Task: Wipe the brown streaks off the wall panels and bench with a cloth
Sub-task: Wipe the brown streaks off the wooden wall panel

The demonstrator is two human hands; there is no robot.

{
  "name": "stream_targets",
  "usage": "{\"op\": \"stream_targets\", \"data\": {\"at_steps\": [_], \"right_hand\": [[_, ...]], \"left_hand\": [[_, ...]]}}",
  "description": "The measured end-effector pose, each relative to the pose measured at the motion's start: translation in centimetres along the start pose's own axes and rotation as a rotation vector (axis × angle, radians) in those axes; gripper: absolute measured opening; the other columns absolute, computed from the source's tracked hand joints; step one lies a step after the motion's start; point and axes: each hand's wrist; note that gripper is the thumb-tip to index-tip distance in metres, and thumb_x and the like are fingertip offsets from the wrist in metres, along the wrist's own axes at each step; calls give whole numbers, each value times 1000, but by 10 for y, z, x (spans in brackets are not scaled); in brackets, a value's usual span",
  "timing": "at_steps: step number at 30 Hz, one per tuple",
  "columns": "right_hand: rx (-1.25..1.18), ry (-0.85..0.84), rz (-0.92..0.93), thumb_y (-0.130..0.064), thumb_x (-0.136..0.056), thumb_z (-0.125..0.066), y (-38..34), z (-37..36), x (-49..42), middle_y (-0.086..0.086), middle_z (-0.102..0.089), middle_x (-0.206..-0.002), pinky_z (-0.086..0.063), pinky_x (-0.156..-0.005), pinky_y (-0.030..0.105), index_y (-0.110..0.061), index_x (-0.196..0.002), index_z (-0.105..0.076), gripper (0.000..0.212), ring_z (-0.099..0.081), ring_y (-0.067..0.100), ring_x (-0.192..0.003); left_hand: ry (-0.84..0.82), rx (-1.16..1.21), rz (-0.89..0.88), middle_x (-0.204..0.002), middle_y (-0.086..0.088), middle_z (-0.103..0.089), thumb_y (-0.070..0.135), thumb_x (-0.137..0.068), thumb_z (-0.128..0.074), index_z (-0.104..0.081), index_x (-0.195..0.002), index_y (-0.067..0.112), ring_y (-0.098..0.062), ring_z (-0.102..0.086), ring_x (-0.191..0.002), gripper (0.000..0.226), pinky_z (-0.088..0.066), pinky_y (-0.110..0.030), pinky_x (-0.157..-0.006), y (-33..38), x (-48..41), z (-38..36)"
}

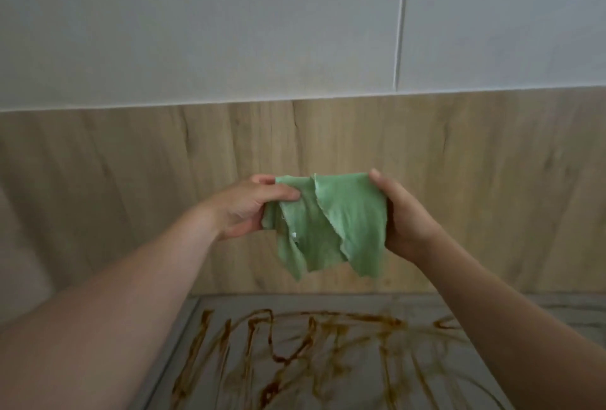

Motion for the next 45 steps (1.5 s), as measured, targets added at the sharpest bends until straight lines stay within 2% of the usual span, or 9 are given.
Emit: {"op": "stream_targets", "data": {"at_steps": [4,10,14,19,22,25,33,36,45], "right_hand": [[-243,-66,-154,-55,-105,-32,40,-24,12,21,-71,-125,-59,-92,41,-5,-118,-77,69,-70,32,-115],[-295,272,-488,-53,-104,-45,132,-6,0,24,-70,-125,-50,-105,53,-2,-128,-70,62,-68,41,-117],[-217,660,-349,-54,-102,-45,126,32,-24,18,-71,-117,-58,-89,51,-19,-120,-67,46,-69,37,-104],[237,1045,53,-48,-101,-45,120,58,-80,1,-7,-170,-20,-125,50,-24,-166,-13,76,-23,33,-153],[601,972,72,-62,-96,-43,146,47,-119,9,13,-171,-3,-127,52,-19,-165,10,97,2,38,-157],[665,974,50,-81,-87,-22,172,31,-148,11,22,-170,6,-126,58,-19,-162,19,106,12,41,-156],[410,979,248,-72,-91,-11,186,55,-132,-21,0,-170,6,-127,55,-59,-157,-9,68,9,13,-157],[287,917,275,-70,-95,-16,181,55,-126,-26,-5,-168,3,-127,55,-76,-142,-5,48,7,7,-157],[595,792,347,-55,-105,-10,210,53,-130,-23,-3,-170,9,-127,41,-48,-160,-27,58,12,4,-156]], "left_hand": [[54,-119,81,-117,-18,-74,14,-84,-83,-68,-124,3,-30,-74,-103,45,-61,-42,-89,-14,-9,-10],[317,-953,197,-87,-3,-65,39,-88,-79,-56,-76,24,-20,-61,-82,30,-47,-30,-77,-79,-42,-4],[447,-1064,100,-90,-13,-68,27,-97,-61,-64,-79,16,-28,-64,-85,21,-41,-30,-72,-71,-61,4],[383,-1277,-42,-94,-5,-67,31,-93,-59,-64,-84,20,-29,-63,-99,16,-50,-33,-83,-67,-85,-6],[333,-1517,-143,-105,-3,-60,39,-91,-57,-62,-84,23,-32,-52,-118,18,-45,-38,-100,-71,-97,-9],[304,-1738,-262,-144,-3,-47,40,-94,-56,-65,-118,27,-29,-32,-140,29,-30,-45,-115,-66,-111,-5],[391,-2029,-943,-171,4,-6,50,-105,-42,-21,-160,46,-29,-2,-157,59,9,-56,-123,-79,-198,24],[574,-2042,-1186,-171,-1,-19,51,-103,-43,-23,-161,44,-36,-17,-155,62,-7,-65,-122,-97,-221,37],[613,-1956,-1291,-167,-6,-29,48,-101,-42,-28,-161,40,-44,-28,-151,61,-22,-73,-116,-99,-225,37]]}}
Point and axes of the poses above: each hand's wrist, its own x-axis away from the middle knuckle, its own z-axis out of the back of the hand, y = z × x
